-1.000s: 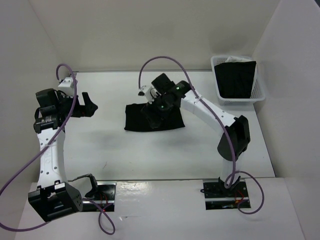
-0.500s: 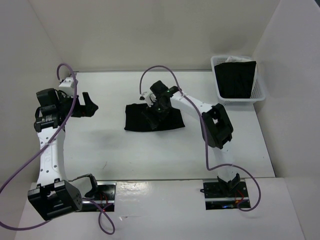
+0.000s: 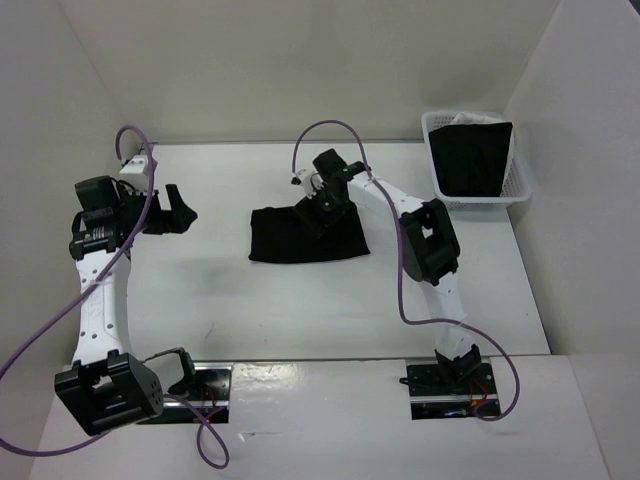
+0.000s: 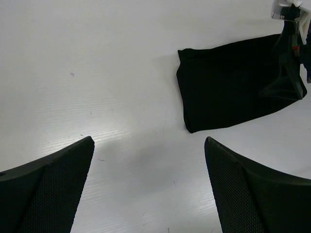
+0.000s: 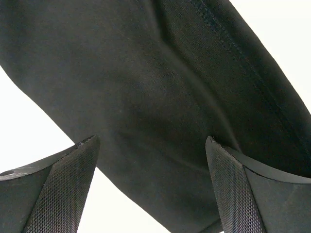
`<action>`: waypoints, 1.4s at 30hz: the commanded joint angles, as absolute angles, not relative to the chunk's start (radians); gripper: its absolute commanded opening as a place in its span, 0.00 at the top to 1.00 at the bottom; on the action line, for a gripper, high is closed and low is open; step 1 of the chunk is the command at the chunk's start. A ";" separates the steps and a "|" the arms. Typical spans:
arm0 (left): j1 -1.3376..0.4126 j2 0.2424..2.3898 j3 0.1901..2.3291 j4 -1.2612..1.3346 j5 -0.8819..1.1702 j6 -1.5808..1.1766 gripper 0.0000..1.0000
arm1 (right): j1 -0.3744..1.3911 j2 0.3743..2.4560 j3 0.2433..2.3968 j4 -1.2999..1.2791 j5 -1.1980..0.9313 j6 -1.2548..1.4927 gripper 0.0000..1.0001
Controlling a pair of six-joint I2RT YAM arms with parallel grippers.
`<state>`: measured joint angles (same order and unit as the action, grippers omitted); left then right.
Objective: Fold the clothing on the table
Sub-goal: Fold the skirt
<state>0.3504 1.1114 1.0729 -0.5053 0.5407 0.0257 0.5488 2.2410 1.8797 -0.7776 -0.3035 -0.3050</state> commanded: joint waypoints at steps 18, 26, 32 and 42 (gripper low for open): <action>0.354 1.115 1.058 -0.491 0.561 0.051 0.00 | 0.367 2.284 2.016 -0.667 -0.172 -0.173 0.07; 0.354 1.248 1.094 -0.551 0.615 0.081 0.00 | 0.308 2.074 1.823 -0.676 -0.195 -0.117 0.07; 0.186 1.443 1.117 -0.597 0.528 0.097 0.12 | 0.308 1.895 1.642 -0.716 -0.239 -0.092 0.11; 0.081 1.660 1.225 -0.480 0.486 0.019 0.20 | 0.328 1.776 1.476 -0.704 -0.302 -0.124 0.13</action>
<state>0.0883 1.6012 1.1725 -0.5411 0.5022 0.0525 0.3122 1.8252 1.5097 -0.7105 -0.2562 -0.1104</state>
